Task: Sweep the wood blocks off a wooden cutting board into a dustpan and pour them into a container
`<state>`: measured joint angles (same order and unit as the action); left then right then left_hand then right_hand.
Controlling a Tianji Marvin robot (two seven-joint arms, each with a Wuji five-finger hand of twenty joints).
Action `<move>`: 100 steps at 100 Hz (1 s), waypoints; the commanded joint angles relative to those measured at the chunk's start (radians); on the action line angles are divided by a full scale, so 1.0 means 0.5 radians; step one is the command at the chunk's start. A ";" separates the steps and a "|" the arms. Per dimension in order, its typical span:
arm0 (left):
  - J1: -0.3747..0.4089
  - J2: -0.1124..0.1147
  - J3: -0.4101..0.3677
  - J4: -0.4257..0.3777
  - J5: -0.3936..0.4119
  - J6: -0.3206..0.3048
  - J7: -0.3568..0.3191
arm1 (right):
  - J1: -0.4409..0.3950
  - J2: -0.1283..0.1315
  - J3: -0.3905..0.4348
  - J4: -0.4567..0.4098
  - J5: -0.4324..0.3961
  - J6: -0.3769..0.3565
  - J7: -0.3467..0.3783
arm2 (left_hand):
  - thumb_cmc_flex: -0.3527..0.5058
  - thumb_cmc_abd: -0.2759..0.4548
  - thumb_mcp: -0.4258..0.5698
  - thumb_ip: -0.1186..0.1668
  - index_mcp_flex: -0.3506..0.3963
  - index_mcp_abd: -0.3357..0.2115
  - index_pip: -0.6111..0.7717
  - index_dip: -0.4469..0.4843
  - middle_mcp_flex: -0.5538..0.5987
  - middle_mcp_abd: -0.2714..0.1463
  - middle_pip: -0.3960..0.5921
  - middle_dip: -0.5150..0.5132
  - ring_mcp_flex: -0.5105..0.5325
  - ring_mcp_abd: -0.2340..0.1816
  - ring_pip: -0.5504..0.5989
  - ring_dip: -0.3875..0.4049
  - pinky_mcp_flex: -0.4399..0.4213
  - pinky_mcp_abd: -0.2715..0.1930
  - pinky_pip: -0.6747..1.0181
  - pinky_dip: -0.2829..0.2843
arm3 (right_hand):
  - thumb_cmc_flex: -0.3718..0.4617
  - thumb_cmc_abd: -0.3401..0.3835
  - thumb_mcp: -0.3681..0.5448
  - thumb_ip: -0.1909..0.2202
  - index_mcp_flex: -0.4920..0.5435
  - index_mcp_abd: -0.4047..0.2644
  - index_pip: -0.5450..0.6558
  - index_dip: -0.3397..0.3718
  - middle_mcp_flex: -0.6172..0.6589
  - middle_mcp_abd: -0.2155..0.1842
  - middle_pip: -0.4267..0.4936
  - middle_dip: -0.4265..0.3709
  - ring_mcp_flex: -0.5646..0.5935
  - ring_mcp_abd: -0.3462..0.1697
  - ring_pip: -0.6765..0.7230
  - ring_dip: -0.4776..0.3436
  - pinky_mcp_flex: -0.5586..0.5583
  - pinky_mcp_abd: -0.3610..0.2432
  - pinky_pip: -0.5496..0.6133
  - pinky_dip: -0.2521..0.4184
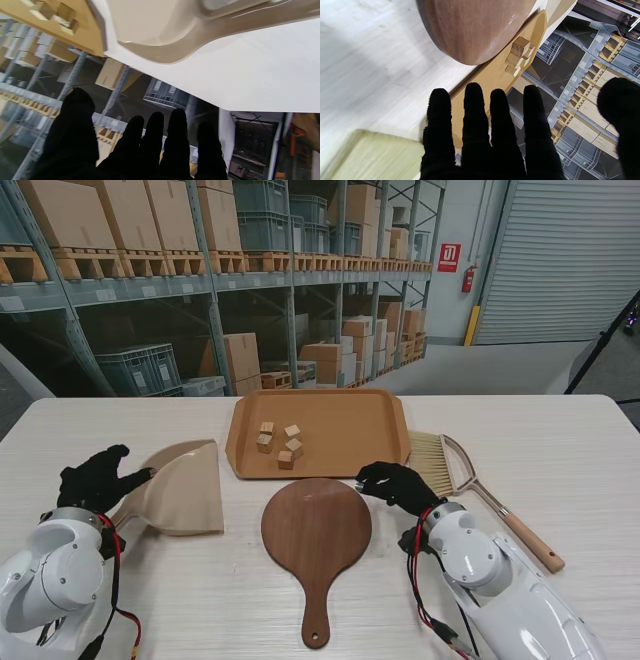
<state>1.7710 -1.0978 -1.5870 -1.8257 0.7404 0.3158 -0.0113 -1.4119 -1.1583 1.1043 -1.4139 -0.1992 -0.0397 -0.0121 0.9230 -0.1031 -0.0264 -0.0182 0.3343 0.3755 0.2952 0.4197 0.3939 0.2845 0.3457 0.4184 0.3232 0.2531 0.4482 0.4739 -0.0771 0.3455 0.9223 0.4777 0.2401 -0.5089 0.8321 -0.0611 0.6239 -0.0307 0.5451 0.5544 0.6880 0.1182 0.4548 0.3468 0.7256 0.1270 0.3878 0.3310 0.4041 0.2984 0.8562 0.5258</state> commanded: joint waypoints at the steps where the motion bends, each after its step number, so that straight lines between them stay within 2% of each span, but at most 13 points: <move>1: -0.020 -0.024 0.041 -0.051 -0.005 -0.040 0.011 | 0.021 -0.016 -0.011 -0.032 -0.001 -0.017 0.013 | -0.071 0.060 0.004 0.007 -0.039 -0.029 -0.070 -0.046 -0.153 0.012 0.097 -0.075 -0.086 0.148 -0.054 -0.016 -0.040 -0.017 -0.061 -0.075 | 0.027 -0.023 0.011 0.022 -0.022 -0.022 -0.008 -0.002 0.035 -0.005 0.043 0.015 0.037 -0.008 0.055 0.032 -0.005 0.051 0.057 0.031; 10: -0.071 -0.043 0.116 -0.043 -0.104 -0.113 0.096 | 0.047 -0.024 -0.026 -0.048 0.005 -0.022 -0.004 | -0.141 0.065 0.000 0.004 -0.039 -0.109 -0.152 -0.063 -0.253 -0.028 -0.079 -0.213 -0.135 0.195 -0.195 -0.075 -0.043 0.024 -0.136 -0.116 | 0.024 -0.020 0.003 0.022 -0.022 -0.023 -0.008 -0.003 0.034 -0.003 0.039 0.013 0.033 -0.007 0.051 0.031 -0.008 0.050 0.053 0.029; 21: -0.159 -0.061 0.226 -0.003 -0.228 -0.197 0.155 | 0.078 -0.036 -0.053 -0.062 0.013 -0.030 -0.040 | -0.200 0.075 -0.005 0.001 -0.006 -0.161 -0.193 -0.070 -0.259 -0.052 -0.151 -0.306 -0.157 0.227 -0.320 -0.132 -0.043 0.046 -0.179 -0.140 | 0.016 -0.011 -0.009 0.022 -0.025 -0.027 -0.011 -0.006 0.030 -0.003 0.028 0.009 0.029 -0.003 0.044 0.028 -0.015 0.055 0.043 0.026; 27: -0.215 -0.058 0.280 0.042 -0.254 -0.250 0.142 | 0.096 -0.046 -0.072 -0.069 0.022 -0.033 -0.065 | -0.217 0.083 -0.005 -0.001 0.005 -0.171 -0.218 -0.081 -0.237 -0.054 -0.179 -0.347 -0.157 0.226 -0.379 -0.166 -0.040 0.046 -0.188 -0.145 | 0.009 -0.002 -0.017 0.022 -0.025 -0.028 -0.014 -0.008 0.029 0.001 0.022 0.006 0.024 -0.003 0.037 0.026 -0.018 0.058 0.036 0.024; 37: -0.315 -0.048 0.378 0.129 -0.295 -0.302 0.088 | 0.127 -0.061 -0.109 -0.075 0.034 -0.046 -0.101 | -0.250 0.108 -0.008 -0.007 0.000 -0.155 -0.269 -0.110 -0.272 -0.018 -0.209 -0.386 -0.205 0.203 -0.448 -0.209 -0.026 -0.005 -0.257 -0.179 | -0.017 0.059 -0.048 0.021 -0.024 -0.032 -0.020 -0.012 0.029 0.001 0.011 0.001 0.019 0.001 0.025 0.022 -0.021 0.061 0.023 0.020; 54: -0.466 -0.060 0.539 0.286 -0.541 -0.414 0.039 | 0.178 -0.080 -0.175 -0.053 0.034 -0.076 -0.145 | -0.305 0.128 -0.014 -0.011 0.066 -0.123 -0.321 -0.155 -0.264 0.014 -0.239 -0.412 -0.288 0.187 -0.533 -0.290 -0.025 -0.054 -0.327 -0.213 | -0.054 0.151 -0.151 0.030 -0.028 -0.054 -0.055 -0.034 0.025 0.011 -0.043 -0.025 0.006 0.010 -0.013 0.008 -0.034 0.071 -0.018 0.010; 62: -0.516 -0.060 0.594 0.348 -0.622 -0.476 0.001 | 0.192 -0.080 -0.199 -0.038 0.032 -0.091 -0.141 | -0.335 0.129 -0.014 -0.013 0.169 -0.108 -0.312 -0.164 -0.168 0.021 -0.231 -0.413 -0.279 0.212 -0.536 -0.323 -0.020 -0.055 -0.341 -0.219 | -0.063 0.171 -0.190 0.036 -0.035 -0.065 -0.084 -0.057 0.023 0.008 -0.084 -0.047 -0.008 0.008 -0.049 -0.006 -0.043 0.073 -0.056 -0.001; 75: -0.581 -0.066 0.666 0.456 -0.757 -0.613 -0.028 | 0.202 -0.081 -0.232 -0.005 0.010 -0.113 -0.143 | -0.308 0.069 -0.006 -0.012 0.359 -0.114 -0.251 -0.150 0.033 0.045 -0.181 -0.393 -0.156 0.174 -0.462 -0.327 0.105 -0.056 -0.305 -0.205 | -0.095 0.177 -0.221 0.036 -0.054 -0.064 -0.108 -0.078 0.012 0.006 -0.111 -0.061 -0.027 0.003 -0.088 -0.022 -0.056 0.084 -0.097 -0.012; 92: -0.632 -0.078 0.747 0.576 -0.851 -0.741 -0.021 | 0.205 -0.084 -0.265 0.044 0.037 -0.108 -0.120 | -0.212 -0.013 0.010 -0.005 0.430 -0.138 -0.192 -0.124 0.166 0.034 -0.139 -0.358 -0.001 0.148 -0.320 -0.326 0.217 -0.072 -0.187 -0.137 | -0.099 0.178 -0.241 0.040 -0.058 -0.079 -0.103 -0.083 -0.002 0.002 -0.120 -0.066 -0.029 -0.004 -0.105 -0.028 -0.050 0.083 -0.118 -0.012; 100: -0.650 -0.090 0.783 0.626 -0.947 -0.756 -0.024 | 0.207 -0.085 -0.277 0.067 0.080 -0.086 -0.090 | -0.185 -0.017 0.010 -0.004 0.433 -0.127 -0.160 -0.114 0.228 0.039 -0.112 -0.336 0.103 0.161 -0.242 -0.302 0.292 -0.014 -0.048 -0.056 | -0.088 0.177 -0.247 0.042 -0.065 -0.077 -0.098 -0.083 -0.011 0.004 -0.120 -0.067 -0.034 0.001 -0.107 -0.027 -0.052 0.079 -0.123 -0.008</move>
<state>1.4473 -1.1265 -1.2063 -1.5246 0.2959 -0.0663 -0.0039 -1.2988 -1.1951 0.9731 -1.3955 -0.1743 -0.0947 -0.0844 0.8075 -0.0946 -0.0249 -0.0131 0.5355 0.3304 0.1999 0.3532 0.4744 0.2863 0.3599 0.2409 0.3289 0.2533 0.3069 0.3174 0.0434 0.3372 0.8417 0.3974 0.2257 -0.4437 0.7496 -0.0611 0.6224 -0.0392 0.5064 0.5184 0.6935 0.1186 0.4104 0.3257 0.7252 0.1284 0.3557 0.3309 0.3849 0.3021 0.8158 0.5258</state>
